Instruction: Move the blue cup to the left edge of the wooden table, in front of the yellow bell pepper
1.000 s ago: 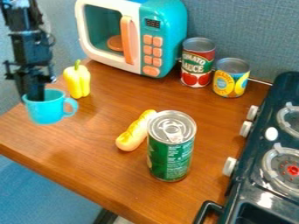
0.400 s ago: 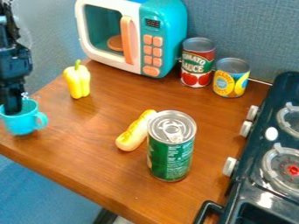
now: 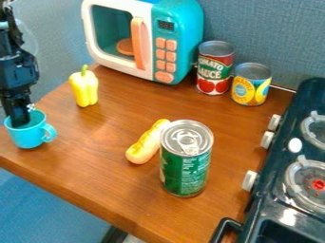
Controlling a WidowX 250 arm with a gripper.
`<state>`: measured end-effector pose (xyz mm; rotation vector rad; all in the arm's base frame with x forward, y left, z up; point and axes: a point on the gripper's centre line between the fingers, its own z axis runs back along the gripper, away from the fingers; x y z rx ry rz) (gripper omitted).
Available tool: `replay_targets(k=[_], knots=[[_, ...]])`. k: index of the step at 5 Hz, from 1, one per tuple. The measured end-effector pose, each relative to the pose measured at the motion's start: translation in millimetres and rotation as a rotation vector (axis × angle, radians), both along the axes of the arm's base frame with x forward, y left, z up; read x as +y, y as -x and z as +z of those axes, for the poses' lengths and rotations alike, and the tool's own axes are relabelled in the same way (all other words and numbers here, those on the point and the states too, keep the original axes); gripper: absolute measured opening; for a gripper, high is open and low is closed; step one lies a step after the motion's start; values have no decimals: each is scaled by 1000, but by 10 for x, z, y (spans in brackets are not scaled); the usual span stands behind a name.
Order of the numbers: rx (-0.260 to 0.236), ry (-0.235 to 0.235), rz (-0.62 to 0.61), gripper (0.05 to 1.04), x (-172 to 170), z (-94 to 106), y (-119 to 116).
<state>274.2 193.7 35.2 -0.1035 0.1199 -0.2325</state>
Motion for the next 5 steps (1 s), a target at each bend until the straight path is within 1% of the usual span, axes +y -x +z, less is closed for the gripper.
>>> replay_targets(k=[1, 2, 3, 4, 5], knots=[[-17, -5, 0, 114, 6, -20, -16], [-32, 22, 54, 300, -46, -46, -55], [-101, 85, 164, 585, -100, -46, -77], [-193, 68, 194, 887, -79, 300, -124], [-195, 5, 176, 1007, -39, 619, -135]])
